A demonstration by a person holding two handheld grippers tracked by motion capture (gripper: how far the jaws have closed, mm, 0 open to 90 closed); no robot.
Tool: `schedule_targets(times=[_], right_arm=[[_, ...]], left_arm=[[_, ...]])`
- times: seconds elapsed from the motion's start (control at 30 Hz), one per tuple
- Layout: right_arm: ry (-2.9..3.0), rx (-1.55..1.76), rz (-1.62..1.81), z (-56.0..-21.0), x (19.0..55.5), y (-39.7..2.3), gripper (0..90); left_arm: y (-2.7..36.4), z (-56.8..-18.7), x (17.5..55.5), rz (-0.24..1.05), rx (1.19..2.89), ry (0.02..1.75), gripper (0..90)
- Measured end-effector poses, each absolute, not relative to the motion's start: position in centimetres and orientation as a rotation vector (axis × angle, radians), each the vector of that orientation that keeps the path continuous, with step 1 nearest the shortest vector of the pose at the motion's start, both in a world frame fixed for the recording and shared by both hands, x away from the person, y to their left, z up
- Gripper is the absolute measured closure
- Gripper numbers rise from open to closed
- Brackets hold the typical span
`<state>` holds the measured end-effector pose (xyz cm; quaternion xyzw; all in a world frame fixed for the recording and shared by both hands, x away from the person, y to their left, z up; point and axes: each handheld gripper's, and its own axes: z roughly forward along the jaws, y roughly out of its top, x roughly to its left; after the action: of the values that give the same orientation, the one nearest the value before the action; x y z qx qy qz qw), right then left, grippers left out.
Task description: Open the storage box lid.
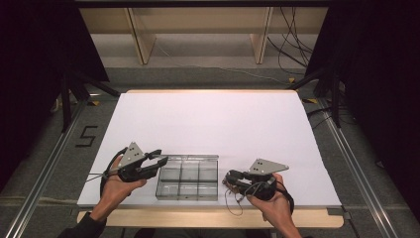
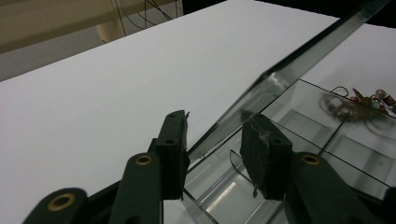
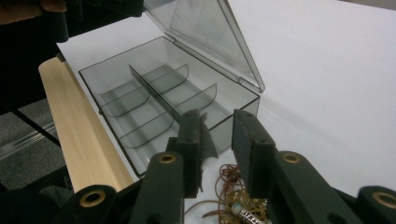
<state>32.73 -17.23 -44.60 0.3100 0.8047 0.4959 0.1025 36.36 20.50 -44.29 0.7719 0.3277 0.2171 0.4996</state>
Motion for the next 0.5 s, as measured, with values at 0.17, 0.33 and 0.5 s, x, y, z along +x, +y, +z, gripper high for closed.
schedule_targets(times=[0.17,0.33,0.5], right_arm=[[2.378,0.921,1.437,-44.7,32.7,-17.6,71.3],[2.386,0.947,1.458,-44.7,32.5,-17.8,68.5],[2.370,0.919,1.462,-44.8,32.4,-18.1,64.1]], left_arm=[[20.5,-44.2,36.7,0.533,1.881,0.778,61.1],[20.4,-44.2,37.1,0.524,1.885,0.783,61.3],[20.4,-44.2,37.7,0.507,1.888,0.794,61.3]])
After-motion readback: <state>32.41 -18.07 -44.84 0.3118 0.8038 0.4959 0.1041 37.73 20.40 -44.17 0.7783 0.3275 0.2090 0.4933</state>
